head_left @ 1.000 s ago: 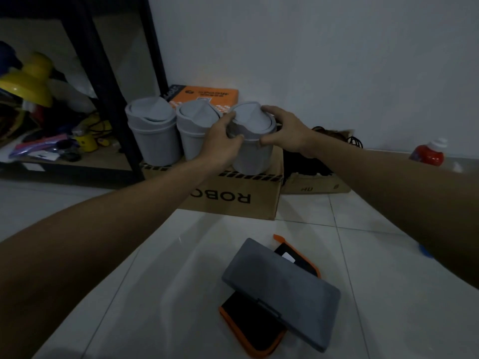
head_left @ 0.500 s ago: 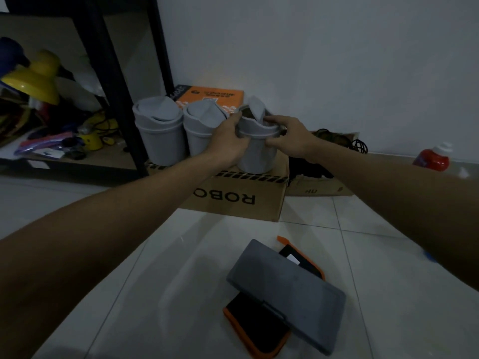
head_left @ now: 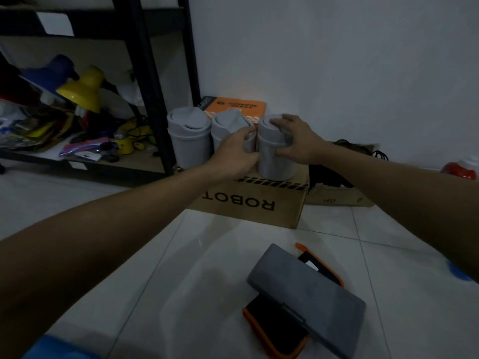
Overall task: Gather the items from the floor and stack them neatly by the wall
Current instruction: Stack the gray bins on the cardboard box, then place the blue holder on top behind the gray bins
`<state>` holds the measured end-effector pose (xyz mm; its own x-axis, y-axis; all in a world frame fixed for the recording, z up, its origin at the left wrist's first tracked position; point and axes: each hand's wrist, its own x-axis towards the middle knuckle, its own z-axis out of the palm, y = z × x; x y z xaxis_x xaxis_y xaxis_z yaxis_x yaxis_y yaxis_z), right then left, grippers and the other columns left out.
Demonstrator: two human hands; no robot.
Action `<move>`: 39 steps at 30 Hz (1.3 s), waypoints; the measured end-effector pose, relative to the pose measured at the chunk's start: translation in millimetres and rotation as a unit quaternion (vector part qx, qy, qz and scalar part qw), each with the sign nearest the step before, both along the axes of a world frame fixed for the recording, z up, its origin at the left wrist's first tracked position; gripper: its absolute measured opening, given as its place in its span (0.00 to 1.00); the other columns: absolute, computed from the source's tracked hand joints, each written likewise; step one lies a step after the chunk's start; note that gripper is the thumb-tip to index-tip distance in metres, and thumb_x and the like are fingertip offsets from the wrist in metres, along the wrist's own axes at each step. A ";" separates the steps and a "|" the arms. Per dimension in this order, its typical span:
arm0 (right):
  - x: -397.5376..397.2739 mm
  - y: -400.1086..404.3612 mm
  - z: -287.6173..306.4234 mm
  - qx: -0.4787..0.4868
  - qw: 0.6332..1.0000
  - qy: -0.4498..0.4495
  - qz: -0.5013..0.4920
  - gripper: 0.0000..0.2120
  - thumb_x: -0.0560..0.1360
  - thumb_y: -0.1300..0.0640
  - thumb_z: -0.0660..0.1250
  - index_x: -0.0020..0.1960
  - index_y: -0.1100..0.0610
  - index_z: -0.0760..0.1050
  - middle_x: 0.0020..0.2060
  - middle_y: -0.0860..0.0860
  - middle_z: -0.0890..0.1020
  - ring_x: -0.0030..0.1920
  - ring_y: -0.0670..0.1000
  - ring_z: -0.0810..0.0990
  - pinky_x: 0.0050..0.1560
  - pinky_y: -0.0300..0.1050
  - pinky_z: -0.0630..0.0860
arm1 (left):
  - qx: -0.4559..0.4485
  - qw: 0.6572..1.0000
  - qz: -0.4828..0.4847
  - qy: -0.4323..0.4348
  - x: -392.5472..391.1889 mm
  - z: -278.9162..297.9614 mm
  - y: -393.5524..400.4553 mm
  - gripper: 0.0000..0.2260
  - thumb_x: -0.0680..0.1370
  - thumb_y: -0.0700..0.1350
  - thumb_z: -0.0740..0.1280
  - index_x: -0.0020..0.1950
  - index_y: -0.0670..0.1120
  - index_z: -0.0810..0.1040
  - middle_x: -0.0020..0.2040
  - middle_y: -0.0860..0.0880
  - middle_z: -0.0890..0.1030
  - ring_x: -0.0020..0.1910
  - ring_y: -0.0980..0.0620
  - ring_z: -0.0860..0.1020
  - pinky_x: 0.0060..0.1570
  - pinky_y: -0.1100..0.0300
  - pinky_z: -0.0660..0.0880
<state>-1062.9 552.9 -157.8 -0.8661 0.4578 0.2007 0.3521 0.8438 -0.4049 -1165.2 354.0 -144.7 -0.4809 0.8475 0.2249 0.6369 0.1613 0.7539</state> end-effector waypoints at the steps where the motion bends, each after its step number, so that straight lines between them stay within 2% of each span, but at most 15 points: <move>1: -2.3 -1.6 -0.9 0.014 1.000 -0.008 -0.002 0.41 0.72 0.49 0.75 0.80 0.49 0.59 0.79 0.56 0.55 0.78 0.61 0.57 0.74 0.62 0.62 | -0.005 1.000 0.005 0.000 -2.0 0.6 -3.8 0.28 0.78 0.39 0.69 0.76 0.46 0.65 0.71 0.46 0.72 0.65 0.49 0.74 0.52 0.64 0.71; 4: -4.6 -4.4 -0.4 0.032 0.999 -0.027 -0.008 0.42 0.72 0.49 0.75 0.80 0.50 0.58 0.78 0.57 0.56 0.77 0.62 0.58 0.74 0.61 0.62 | -0.025 1.000 0.007 -0.009 -8.4 1.9 -18.9 0.30 0.77 0.41 0.69 0.78 0.48 0.63 0.71 0.46 0.71 0.60 0.51 0.75 0.52 0.60 0.74; 7: -3.5 -8.8 3.4 0.031 0.999 -0.029 -0.022 0.43 0.72 0.47 0.76 0.80 0.50 0.57 0.78 0.57 0.56 0.77 0.63 0.58 0.73 0.61 0.64 | -0.044 0.999 0.011 -0.008 -16.0 0.7 -35.2 0.31 0.77 0.43 0.70 0.78 0.49 0.63 0.73 0.46 0.69 0.65 0.49 0.73 0.55 0.58 0.75; 10: -2.7 -24.2 5.7 0.045 0.999 0.008 -0.013 0.42 0.71 0.46 0.75 0.79 0.50 0.59 0.78 0.59 0.56 0.77 0.64 0.57 0.72 0.63 0.63 | -0.055 0.998 0.011 -0.007 -18.6 -1.6 -51.8 0.29 0.77 0.43 0.71 0.76 0.49 0.65 0.71 0.46 0.70 0.59 0.52 0.74 0.52 0.59 0.74; 14: -7.6 -63.9 3.3 0.108 0.990 0.061 0.066 0.39 0.70 0.41 0.72 0.76 0.52 0.64 0.75 0.61 0.62 0.74 0.63 0.63 0.71 0.62 0.65 | -0.095 0.995 -0.006 0.009 -23.5 -9.2 -73.9 0.27 0.76 0.44 0.71 0.73 0.47 0.68 0.70 0.46 0.72 0.63 0.50 0.75 0.55 0.59 0.74; 17: -13.7 -95.5 -9.1 0.100 0.986 0.046 0.122 0.36 0.72 0.46 0.74 0.76 0.53 0.65 0.75 0.59 0.64 0.74 0.60 0.63 0.72 0.56 0.65 | -0.126 0.992 -0.020 -0.010 -22.0 -14.8 -90.1 0.25 0.76 0.44 0.72 0.72 0.46 0.70 0.66 0.49 0.74 0.60 0.52 0.76 0.52 0.61 0.75; 19: -16.0 -116.0 -20.6 0.094 0.983 0.023 0.155 0.36 0.72 0.45 0.73 0.76 0.55 0.65 0.74 0.60 0.64 0.74 0.59 0.63 0.73 0.56 0.65 | -0.143 0.989 -0.033 -0.005 -18.2 -19.6 -101.2 0.24 0.76 0.42 0.72 0.71 0.45 0.71 0.63 0.51 0.74 0.58 0.54 0.75 0.52 0.64 0.74; 23: -14.0 -153.7 -47.0 0.069 0.972 -0.018 0.224 0.38 0.72 0.41 0.71 0.76 0.55 0.64 0.73 0.57 0.66 0.72 0.57 0.65 0.70 0.51 0.65 | -0.197 0.977 -0.067 0.054 -13.6 -35.3 -126.3 0.26 0.74 0.45 0.73 0.71 0.43 0.72 0.66 0.47 0.76 0.62 0.50 0.76 0.62 0.54 0.75; 25: -15.0 -171.8 -60.8 0.052 0.968 -0.033 0.243 0.36 0.73 0.43 0.72 0.76 0.53 0.64 0.71 0.54 0.68 0.70 0.53 0.68 0.69 0.51 0.69 | -0.236 0.966 -0.088 0.062 -13.0 -41.6 -146.3 0.28 0.75 0.48 0.73 0.73 0.44 0.71 0.69 0.48 0.74 0.63 0.53 0.74 0.60 0.61 0.74; 28: -21.0 -205.2 -80.5 0.005 0.963 -0.046 0.267 0.35 0.72 0.46 0.74 0.75 0.51 0.65 0.66 0.51 0.71 0.66 0.49 0.69 0.67 0.51 0.70 | -0.279 0.950 -0.113 0.082 -17.7 -51.9 -184.8 0.28 0.75 0.50 0.73 0.72 0.46 0.70 0.66 0.53 0.74 0.59 0.58 0.72 0.50 0.76 0.67; 29: -24.5 -215.7 -87.0 -0.014 0.960 -0.053 0.275 0.36 0.72 0.46 0.74 0.75 0.51 0.65 0.65 0.50 0.71 0.65 0.48 0.69 0.67 0.50 0.70 | -0.297 0.944 -0.112 0.090 -20.7 -55.6 -197.4 0.28 0.75 0.51 0.73 0.73 0.47 0.70 0.67 0.53 0.73 0.60 0.58 0.72 0.50 0.75 0.67; 32: -36.7 -259.7 -95.7 -0.044 0.942 -0.079 0.323 0.37 0.72 0.43 0.75 0.76 0.50 0.64 0.68 0.47 0.70 0.66 0.43 0.67 0.67 0.41 0.66 | -0.361 0.921 -0.103 0.105 -37.6 -64.5 -241.3 0.29 0.75 0.56 0.73 0.73 0.51 0.69 0.71 0.51 0.71 0.66 0.54 0.71 0.60 0.63 0.68; 35: -47.4 -310.8 -100.7 -0.093 0.930 -0.120 0.334 0.43 0.70 0.40 0.76 0.77 0.49 0.59 0.71 0.47 0.68 0.67 0.44 0.66 0.68 0.40 0.64 | -0.467 0.874 -0.094 0.098 -57.0 -69.6 -282.9 0.36 0.71 0.61 0.74 0.75 0.55 0.65 0.74 0.52 0.67 0.70 0.51 0.68 0.69 0.55 0.67; 37: -51.5 -348.3 -108.9 -0.139 0.924 -0.141 0.326 0.48 0.68 0.39 0.77 0.78 0.46 0.55 0.71 0.46 0.67 0.64 0.43 0.67 0.66 0.43 0.69 | -0.542 0.830 -0.092 0.091 -69.3 -71.1 -307.0 0.39 0.69 0.61 0.76 0.75 0.54 0.64 0.72 0.51 0.69 0.69 0.48 0.69 0.67 0.53 0.68; 39: -53.5 -386.0 -119.4 -0.193 0.912 -0.167 0.322 0.53 0.65 0.39 0.80 0.79 0.43 0.50 0.73 0.45 0.65 0.66 0.45 0.67 0.66 0.47 0.72 | -0.585 0.805 -0.085 0.046 -84.0 -73.6 -331.7 0.33 0.71 0.59 0.76 0.72 0.52 0.69 0.66 0.51 0.73 0.66 0.46 0.72 0.61 0.56 0.72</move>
